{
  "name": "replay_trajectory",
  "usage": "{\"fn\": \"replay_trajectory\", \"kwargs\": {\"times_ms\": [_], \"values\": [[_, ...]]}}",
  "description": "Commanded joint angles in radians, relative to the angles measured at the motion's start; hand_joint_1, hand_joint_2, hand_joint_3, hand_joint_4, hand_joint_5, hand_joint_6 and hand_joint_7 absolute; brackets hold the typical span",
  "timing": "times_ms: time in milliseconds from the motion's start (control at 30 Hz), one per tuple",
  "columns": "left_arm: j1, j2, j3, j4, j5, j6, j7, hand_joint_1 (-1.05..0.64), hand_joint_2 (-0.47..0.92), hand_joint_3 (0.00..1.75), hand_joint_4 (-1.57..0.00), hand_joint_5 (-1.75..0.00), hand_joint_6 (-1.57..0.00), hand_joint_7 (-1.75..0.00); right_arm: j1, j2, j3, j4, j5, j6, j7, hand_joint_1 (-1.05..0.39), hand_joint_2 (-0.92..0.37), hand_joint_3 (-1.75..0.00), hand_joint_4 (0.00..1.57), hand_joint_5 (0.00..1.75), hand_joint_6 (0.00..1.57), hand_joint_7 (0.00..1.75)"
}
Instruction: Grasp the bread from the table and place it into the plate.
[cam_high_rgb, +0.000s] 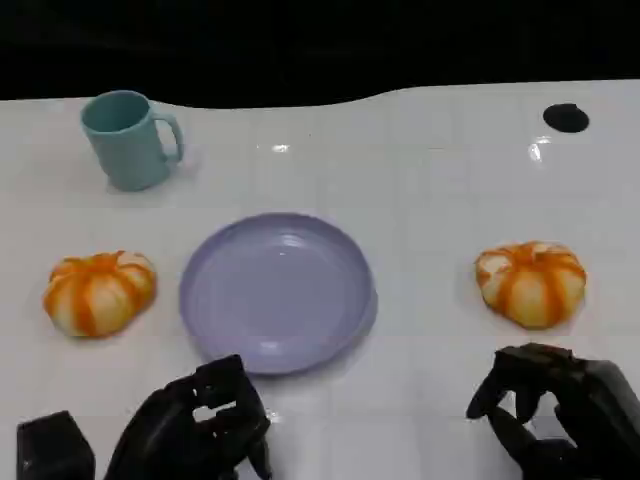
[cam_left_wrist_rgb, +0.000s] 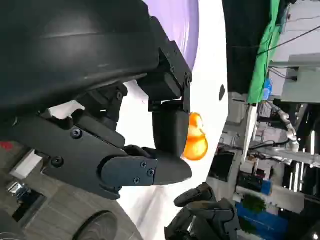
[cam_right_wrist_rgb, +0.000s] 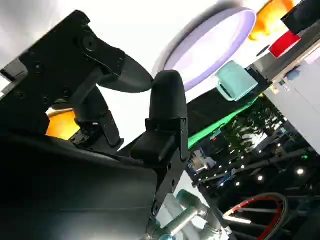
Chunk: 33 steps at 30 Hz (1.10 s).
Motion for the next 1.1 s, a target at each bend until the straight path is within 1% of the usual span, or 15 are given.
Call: {"fn": "replay_trajectory", "kwargs": {"times_ms": [33,167,233,500,733,1000,1033,1100], "values": [[0.001,0.015,0.008,0.007,0.006,-0.021,-0.006,-0.61,0.78,0.47,-0.78,-1.75,-0.74,-1.44,0.007,-0.011,-0.001,0.0,-0.025,-0.005,-0.031,-0.18,-0.32,-1.31,0.86,1.75,0.79,1.34],[0.003,0.014,0.006,0.009,0.004,-0.019,-0.008,-0.6,0.78,0.46,-0.77,-1.75,-0.74,-1.44,0.008,-0.013,0.001,0.006,-0.033,-0.006,-0.039,-0.18,-0.32,-1.29,0.86,1.75,0.79,1.31],[0.005,0.015,0.006,0.005,0.004,-0.015,-0.008,-0.61,0.78,0.45,-0.78,-1.75,-0.75,-1.43,0.008,-0.013,0.002,0.007,-0.031,-0.008,-0.038,-0.18,-0.31,-1.29,0.86,1.75,0.8,1.3],[0.011,0.018,0.008,-0.01,0.003,-0.01,-0.003,-0.62,0.8,0.43,-0.8,-1.75,-0.75,-1.44,0.011,-0.013,0.004,-0.002,-0.029,-0.004,-0.034,-0.17,-0.34,-1.28,0.85,1.75,0.79,1.32],[0.009,0.02,0.008,-0.013,-0.001,-0.005,-0.008,-0.62,0.8,0.42,-0.78,-1.75,-0.74,-1.46,0.005,-0.014,0.002,-0.001,-0.039,-0.006,-0.047,-0.17,-0.31,-1.3,0.85,1.75,0.79,1.31],[0.011,0.021,0.008,-0.016,-0.003,-0.007,-0.01,-0.61,0.81,0.41,-0.77,-1.75,-0.74,-1.45,0.002,-0.016,0.0,-0.007,-0.043,-0.006,-0.053,-0.17,-0.31,-1.31,0.85,1.74,0.8,1.29],[0.011,0.02,0.008,-0.015,-0.004,-0.008,-0.011,-0.61,0.81,0.41,-0.78,-1.75,-0.74,-1.45,0.002,-0.017,-0.001,-0.008,-0.041,-0.006,-0.053,-0.17,-0.31,-1.3,0.84,1.74,0.8,1.28],[0.012,0.019,0.009,-0.016,-0.003,-0.009,-0.008,-0.61,0.81,0.41,-0.78,-1.75,-0.74,-1.45,0.003,-0.018,-0.005,-0.01,-0.038,-0.006,-0.053,-0.18,-0.35,-1.24,0.84,1.74,0.83,1.18]]}}
